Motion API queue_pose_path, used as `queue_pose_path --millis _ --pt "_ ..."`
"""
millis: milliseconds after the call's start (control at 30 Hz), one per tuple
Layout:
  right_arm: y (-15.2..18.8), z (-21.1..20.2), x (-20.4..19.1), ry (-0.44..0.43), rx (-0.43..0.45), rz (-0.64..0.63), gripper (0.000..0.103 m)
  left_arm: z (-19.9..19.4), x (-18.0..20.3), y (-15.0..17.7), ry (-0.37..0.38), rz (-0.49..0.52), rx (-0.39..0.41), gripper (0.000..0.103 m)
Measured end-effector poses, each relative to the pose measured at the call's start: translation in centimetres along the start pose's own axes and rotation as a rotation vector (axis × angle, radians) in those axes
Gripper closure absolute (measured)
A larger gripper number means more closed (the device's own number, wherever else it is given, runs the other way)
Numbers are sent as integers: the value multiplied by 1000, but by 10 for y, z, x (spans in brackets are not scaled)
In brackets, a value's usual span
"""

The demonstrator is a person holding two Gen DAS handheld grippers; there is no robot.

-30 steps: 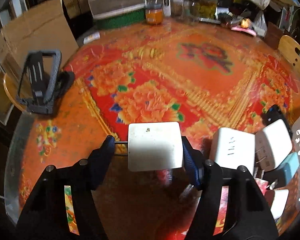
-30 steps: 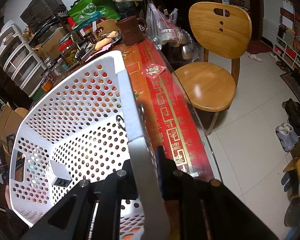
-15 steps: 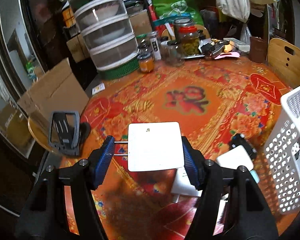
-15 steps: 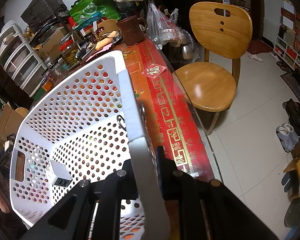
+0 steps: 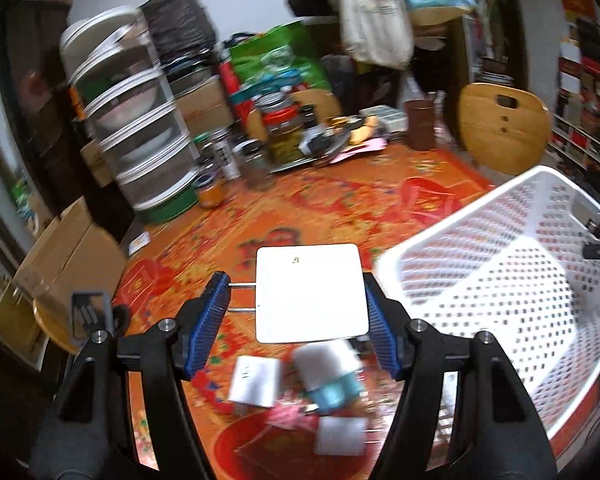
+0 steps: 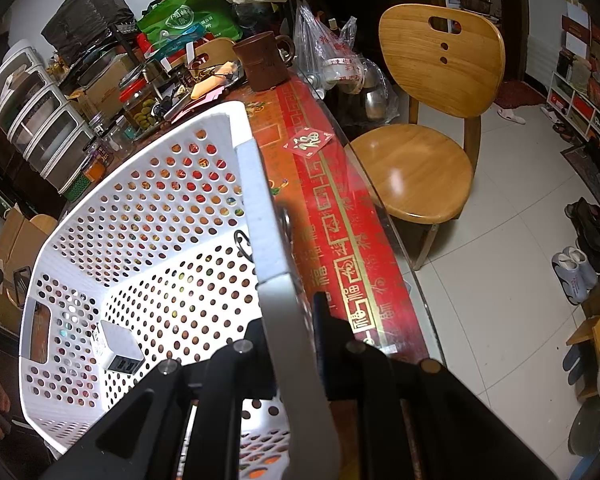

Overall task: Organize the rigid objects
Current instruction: 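Move the charger into the basket and release it with the left tool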

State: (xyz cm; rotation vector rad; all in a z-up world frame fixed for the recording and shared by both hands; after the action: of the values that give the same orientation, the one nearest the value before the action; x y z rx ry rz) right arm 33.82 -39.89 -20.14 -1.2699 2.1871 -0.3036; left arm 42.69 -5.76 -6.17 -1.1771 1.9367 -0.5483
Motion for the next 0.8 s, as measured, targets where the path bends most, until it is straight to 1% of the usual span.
queue_pose_path --millis 133,400,567,667,800 --pt "0 0 0 -1 0 1 91 -5 38 -15 39 40 11 40" --pt "0 0 0 -3 -1 2 91 3 93 -19 98 105 -19 40" --pt "1 -1 -1 -5 -4 1 91 15 114 -14 122 154 -41 40" --pt "2 -1 0 -5 -3 -1 91 19 125 -12 152 165 -47 40" --pt "2 -1 0 -6 -3 0 91 25 130 -10 160 183 -58 40"
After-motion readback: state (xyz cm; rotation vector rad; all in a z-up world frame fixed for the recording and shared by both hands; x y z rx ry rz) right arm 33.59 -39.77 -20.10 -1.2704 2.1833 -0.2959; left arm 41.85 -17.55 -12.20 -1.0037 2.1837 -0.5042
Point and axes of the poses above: each gripper's, at about its wrist camera, not at the fingertips, and z roughly the way its jaws point, x to its right, y to its underside, the point moved 9 cm from there along z, roughly the way its jaws point, and after that the axes turned 12 degrees about z, right-handed, at the moved point
